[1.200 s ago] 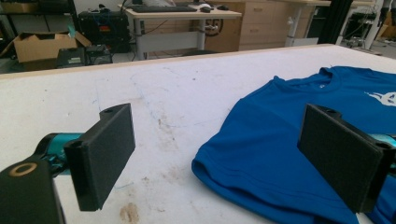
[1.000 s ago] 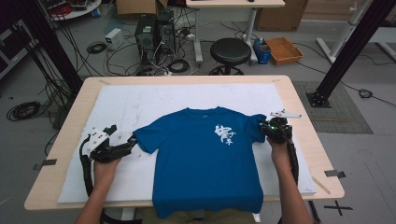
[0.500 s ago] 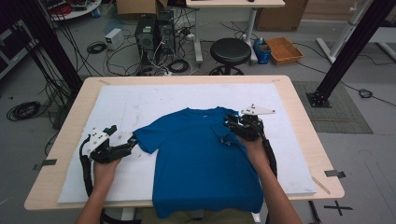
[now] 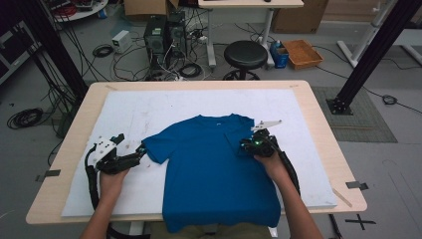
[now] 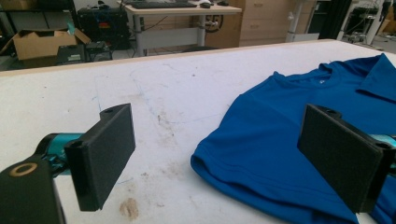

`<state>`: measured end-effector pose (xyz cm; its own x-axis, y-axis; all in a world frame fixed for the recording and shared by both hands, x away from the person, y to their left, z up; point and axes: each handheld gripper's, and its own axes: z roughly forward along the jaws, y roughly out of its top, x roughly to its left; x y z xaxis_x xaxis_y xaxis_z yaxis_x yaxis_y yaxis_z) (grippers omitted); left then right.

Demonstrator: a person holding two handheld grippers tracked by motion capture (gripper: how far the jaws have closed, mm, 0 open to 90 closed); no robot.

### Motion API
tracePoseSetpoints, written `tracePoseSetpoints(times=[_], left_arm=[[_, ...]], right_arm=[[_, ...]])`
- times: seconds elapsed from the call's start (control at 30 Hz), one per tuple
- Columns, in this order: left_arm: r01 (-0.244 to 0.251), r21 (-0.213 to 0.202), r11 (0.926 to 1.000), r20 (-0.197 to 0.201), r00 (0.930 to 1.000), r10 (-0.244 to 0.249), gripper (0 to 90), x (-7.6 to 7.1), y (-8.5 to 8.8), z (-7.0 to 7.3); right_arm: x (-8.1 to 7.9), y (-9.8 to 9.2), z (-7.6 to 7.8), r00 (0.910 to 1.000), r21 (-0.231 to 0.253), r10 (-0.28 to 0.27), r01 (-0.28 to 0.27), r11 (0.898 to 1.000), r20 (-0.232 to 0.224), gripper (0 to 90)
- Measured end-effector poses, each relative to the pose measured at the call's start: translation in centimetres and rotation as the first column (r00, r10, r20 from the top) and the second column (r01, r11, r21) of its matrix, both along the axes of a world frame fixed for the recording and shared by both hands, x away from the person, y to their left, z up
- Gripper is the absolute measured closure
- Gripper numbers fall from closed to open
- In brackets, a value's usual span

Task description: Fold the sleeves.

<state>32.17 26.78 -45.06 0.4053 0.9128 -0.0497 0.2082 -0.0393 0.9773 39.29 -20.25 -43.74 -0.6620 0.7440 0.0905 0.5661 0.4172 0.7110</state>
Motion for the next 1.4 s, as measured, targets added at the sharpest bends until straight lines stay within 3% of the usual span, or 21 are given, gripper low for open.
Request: tracePoseSetpoints(times=[0.07, 0.13, 0.37, 0.47, 0.57, 0.63, 0.77, 0.8, 0.87, 0.9, 0.97, 1.03, 1.13, 1.2, 1.27, 1.4], left_arm=[[-0.002, -0.002, 1.0000, -0.003, 1.0000, 0.002, 11.9, 0.0, 0.0, 0.0], [0.000, 0.002, 1.0000, -0.003, 1.0000, 0.000, 12.5, 0.0, 0.0, 0.0], [-0.008, 0.023, 0.9997, -0.016, 0.9998, 0.008, 15.3, 0.1, -0.2, 0.1], [-0.019, 0.028, 0.9994, -0.035, 0.9992, 0.020, 15.4, 0.3, -0.3, 0.1], [-0.022, 0.041, 0.9989, -0.049, 0.9985, 0.024, 16.2, 0.5, -0.4, 0.1], [-0.026, 0.051, 0.9983, -0.062, 0.9976, 0.029, 17.0, 0.6, -0.5, 0.2], [-0.026, 0.067, 0.9974, -0.085, 0.9958, 0.032, 18.5, 0.8, -0.6, 0.2], [-0.030, 0.066, 0.9973, -0.088, 0.9955, 0.035, 18.7, 0.9, -0.7, 0.2], [-0.029, 0.070, 0.9971, -0.094, 0.9949, 0.036, 19.2, 1.0, -0.7, 0.2], [-0.027, 0.076, 0.9968, -0.099, 0.9946, 0.034, 19.5, 1.0, -0.7, 0.2], [-0.028, 0.079, 0.9965, -0.113, 0.9929, 0.036, 21.9, 1.2, -0.8, 0.2], [-0.029, 0.093, 0.9952, -0.129, 0.9908, 0.041, 24.3, 1.4, -1.0, 0.3], [-0.014, 0.119, 0.9928, -0.155, 0.9874, 0.032, 25.9, 1.6, -1.4, 0.3], [-0.009, 0.135, 0.9908, -0.178, 0.9835, 0.033, 26.6, 2.0, -1.5, 0.3], [-0.018, 0.141, 0.9899, -0.208, 0.9770, 0.048, 27.8, 2.7, -1.4, 0.5], [-0.026, 0.098, 0.9949, -0.305, 0.9506, 0.055, 32.2, 4.4, -1.4, 0.4]], right_arm=[[-0.1, 0.3, -0.4, 0.9997, -0.048, 0.020, -0.020, 0.999, -0.012, 80.9], [-0.3, 0.3, -0.3, 0.9995, -0.054, 0.028, -0.029, 0.998, -0.013, 80.8], [-1.4, -1.5, 0.4, 0.9941, -0.004, 0.099, -0.099, 0.995, -0.043, 73.7], [-1.6, -2.6, 0.4, 0.9939, -0.007, 0.096, -0.096, 0.995, -0.054, 73.9], [-1.7, -3.6, 0.5, 0.9955, 0.059, 0.084, -0.082, 0.995, -0.043, 70.2], [-1.8, -3.9, 0.5, 0.9984, 0.076, 0.051, -0.049, 0.996, -0.024, 68.9], [-1.8, -3.6, -0.3, 0.9988, -0.030, 0.040, -0.041, 0.999, -0.027, 72.6], [-1.8, -3.6, -0.2, 0.9989, -0.031, 0.038, -0.039, 0.999, -0.028, 72.6], [-1.9, -3.7, 0.1, 0.9998, -0.095, 0.016, -0.017, 0.995, -0.009, 70.3], [-1.9, -3.9, 0.2, 0.9998, -0.085, 0.019, -0.020, 0.996, -0.009, 64.8], [-2.0, -4.4, 0.2, 0.9998, -0.007, 0.013, -0.014, 1.000, -0.014, 55.5], [-2.0, -5.3, 0.6, 0.9996, 0.068, -0.025, 0.024, 0.997, 0.016, 48.3], [-2.2, -6.0, 1.1, 0.9941, 0.092, -0.086, 0.079, 0.993, 0.067, 49.9], [-2.3, -6.1, 1.1, 0.9919, 0.073, -0.089, 0.082, 0.994, 0.090, 52.4], [-2.4, -6.2, 0.9, 0.9896, 0.067, -0.107, 0.101, 0.993, 0.095, 48.6], [-2.5, -7.1, 1.4, 0.9770, 0.110, -0.173, 0.160, 0.981, 0.124, 40.5]])
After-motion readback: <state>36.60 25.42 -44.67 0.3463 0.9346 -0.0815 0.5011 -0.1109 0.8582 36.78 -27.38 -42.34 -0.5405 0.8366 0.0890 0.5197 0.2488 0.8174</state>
